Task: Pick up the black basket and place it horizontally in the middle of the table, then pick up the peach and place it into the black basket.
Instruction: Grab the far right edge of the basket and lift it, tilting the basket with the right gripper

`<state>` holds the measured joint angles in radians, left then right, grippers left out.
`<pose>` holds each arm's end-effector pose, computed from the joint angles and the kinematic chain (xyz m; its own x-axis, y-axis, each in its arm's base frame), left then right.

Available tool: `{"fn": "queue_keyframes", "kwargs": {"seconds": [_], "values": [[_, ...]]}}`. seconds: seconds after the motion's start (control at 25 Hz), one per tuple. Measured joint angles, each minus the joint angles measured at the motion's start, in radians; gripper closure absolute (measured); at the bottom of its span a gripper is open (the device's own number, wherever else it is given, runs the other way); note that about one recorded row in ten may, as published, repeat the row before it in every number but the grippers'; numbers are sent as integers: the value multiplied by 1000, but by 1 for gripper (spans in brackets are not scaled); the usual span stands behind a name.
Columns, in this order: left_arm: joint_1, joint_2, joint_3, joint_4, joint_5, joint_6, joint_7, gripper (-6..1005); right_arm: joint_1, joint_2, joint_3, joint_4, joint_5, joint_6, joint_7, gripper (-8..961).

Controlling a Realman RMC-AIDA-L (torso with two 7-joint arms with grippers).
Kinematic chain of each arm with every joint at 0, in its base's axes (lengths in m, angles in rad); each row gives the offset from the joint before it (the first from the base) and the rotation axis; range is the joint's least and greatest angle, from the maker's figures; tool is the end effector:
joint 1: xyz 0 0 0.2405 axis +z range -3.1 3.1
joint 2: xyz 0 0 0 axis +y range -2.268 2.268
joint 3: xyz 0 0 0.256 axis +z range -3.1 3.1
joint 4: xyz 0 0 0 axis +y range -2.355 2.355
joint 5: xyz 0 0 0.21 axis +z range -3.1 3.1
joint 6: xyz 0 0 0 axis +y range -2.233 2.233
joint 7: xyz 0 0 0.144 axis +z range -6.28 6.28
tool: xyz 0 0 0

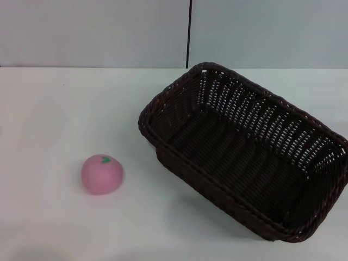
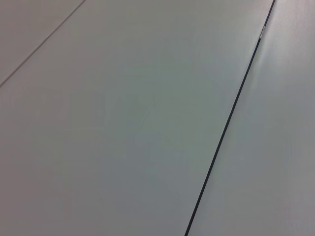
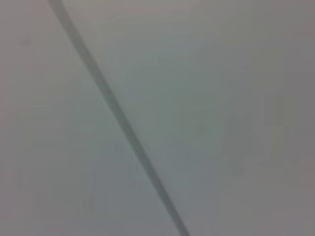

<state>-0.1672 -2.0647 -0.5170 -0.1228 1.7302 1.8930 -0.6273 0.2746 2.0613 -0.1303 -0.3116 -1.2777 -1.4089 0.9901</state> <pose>-0.3529 0.1993 0.0699 0.2629 -0.5411 0.7988 0.9286 -0.0830 -0.3618 0.3964 0.2667 0.1024 0.3442 0.1749 -0.9225 -0.9311 -0.0628 -0.3593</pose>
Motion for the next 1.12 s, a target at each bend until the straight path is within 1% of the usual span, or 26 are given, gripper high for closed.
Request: {"fn": "queue_keyframes", "kwargs": {"seconds": [0.12,0.16,0.24,0.28,0.32,0.36,0.44,0.48,0.52,0.64,0.68,0.72,0.8,0.88,0.92,0.96,1.0,1.04,1.08,1.12], "values": [[0,-1,0,0,0,-3,0,214,-22,-11,-97,-120,-28,-66,90,361],[-1,-1,0,0,0,-6,0,214,-31,-28,-146,-243,-94,-114,241,361],[-1,-1,0,0,0,-6,1,214,-23,-49,-164,-336,-170,-153,385,360],[-1,-1,0,0,0,-6,1,214,-23,-49,-164,-336,-170,-153,385,360],[-2,-2,1,0,0,-7,1,214,6,-76,-172,-446,-287,-209,549,360],[-2,-2,2,0,0,-8,1,214,25,-86,-173,-490,-341,-232,615,360],[-2,-2,3,0,2,-8,1,214,77,-114,-174,-581,-471,-288,751,359],[-3,-2,5,0,4,-8,1,214,77,-114,-174,-581,-471,-288,751,359],[-3,-2,7,0,5,-8,1,214,105,-127,-173,-612,-528,-310,799,359],[-2,-2,11,0,5,-8,1,214,209,-170,-176,-673,-715,-386,926,358],[-2,-2,13,0,5,-9,1,214,278,-190,-189,-691,-831,-421,988,358],[3,-3,21,-1,5,-10,5,214,341,-204,-217,-698,-932,-440,1037,358],[5,-3,26,-2,6,-14,5,214,386,-211,-269,-698,-992,-438,1066,357],[6,-4,28,-2,6,-16,5,214,413,-211,-332,-697,-1027,-419,1090,357],[9,-4,31,-4,6,-20,5,214,413,-211,-332,-697,-1027,-419,1090,332],[10,-4,31,-5,6,-21,5,214,423,-210,-367,-696,-1040,-407,1102,308],[13,-5,31,-6,6,-23,5,214,438,-208,-432,-696,-1062,-385,1126,283],[16,-5,32,-7,6,-25,5,214,438,-208,-432,-696,-1062,-385,1126,258],[16,-5,32,-7,6,-25,5,214,448,-206,-475,-694,-1080,-377,1141,234],[16,-5,32,-7,6,-25,5,213,454,-205,-495,-691,-1095,-373,1150,209]]}}
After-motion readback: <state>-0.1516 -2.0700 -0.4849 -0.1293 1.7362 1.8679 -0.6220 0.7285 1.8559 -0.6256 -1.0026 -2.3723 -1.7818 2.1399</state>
